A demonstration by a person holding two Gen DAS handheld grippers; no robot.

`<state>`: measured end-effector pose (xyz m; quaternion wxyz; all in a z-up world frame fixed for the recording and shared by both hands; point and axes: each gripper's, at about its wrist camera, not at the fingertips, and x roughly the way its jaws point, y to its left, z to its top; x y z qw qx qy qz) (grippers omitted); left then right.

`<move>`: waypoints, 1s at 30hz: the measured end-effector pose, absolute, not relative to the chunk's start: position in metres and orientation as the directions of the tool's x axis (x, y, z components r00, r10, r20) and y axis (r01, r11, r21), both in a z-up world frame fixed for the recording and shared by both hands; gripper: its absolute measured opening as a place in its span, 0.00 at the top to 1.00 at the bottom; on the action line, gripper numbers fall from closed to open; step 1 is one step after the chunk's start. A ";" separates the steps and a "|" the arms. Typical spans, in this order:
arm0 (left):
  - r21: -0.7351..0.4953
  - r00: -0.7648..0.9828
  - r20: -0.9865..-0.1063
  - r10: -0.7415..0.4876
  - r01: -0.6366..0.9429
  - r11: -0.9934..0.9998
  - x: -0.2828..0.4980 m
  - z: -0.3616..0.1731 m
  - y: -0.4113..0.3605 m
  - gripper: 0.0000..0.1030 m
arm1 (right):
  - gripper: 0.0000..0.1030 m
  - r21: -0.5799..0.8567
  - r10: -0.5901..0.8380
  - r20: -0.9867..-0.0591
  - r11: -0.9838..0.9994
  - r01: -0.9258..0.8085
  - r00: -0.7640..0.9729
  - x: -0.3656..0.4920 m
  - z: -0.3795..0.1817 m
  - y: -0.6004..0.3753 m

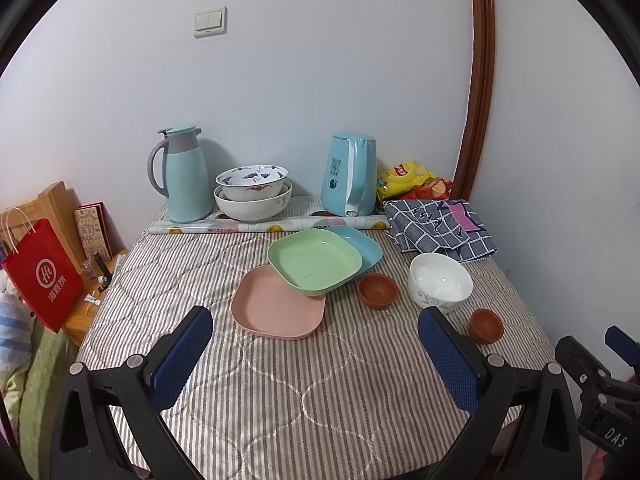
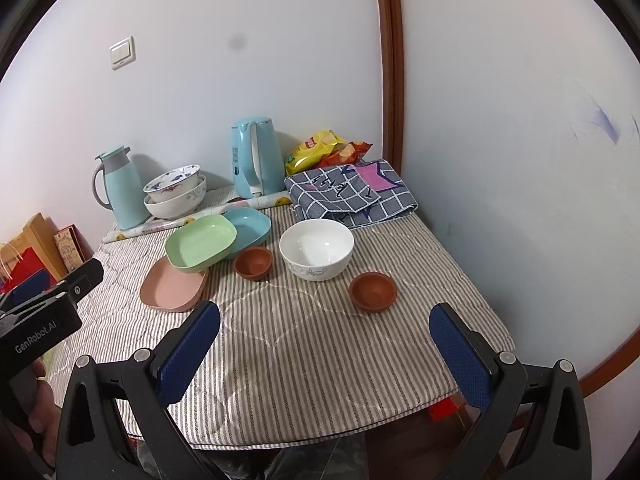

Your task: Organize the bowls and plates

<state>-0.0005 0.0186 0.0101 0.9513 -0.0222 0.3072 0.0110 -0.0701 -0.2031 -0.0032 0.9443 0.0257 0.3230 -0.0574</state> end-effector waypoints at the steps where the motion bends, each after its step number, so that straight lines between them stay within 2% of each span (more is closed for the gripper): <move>1: -0.040 0.811 -0.585 0.003 -0.033 0.999 0.003 0.011 0.021 0.00 | 0.00 0.005 -0.093 -0.613 0.993 0.121 0.784 -0.068 -0.003 -0.201; 14: -0.060 0.796 -0.606 0.001 -0.047 0.997 0.047 0.013 0.046 0.00 | 0.00 -0.013 -0.084 -0.593 0.995 0.095 0.801 -0.034 0.009 -0.177; 30: -0.019 0.772 -0.635 0.024 -0.047 0.999 0.105 0.009 0.059 0.00 | 0.00 0.009 -0.065 -0.656 0.996 0.094 0.752 0.026 -0.007 -0.168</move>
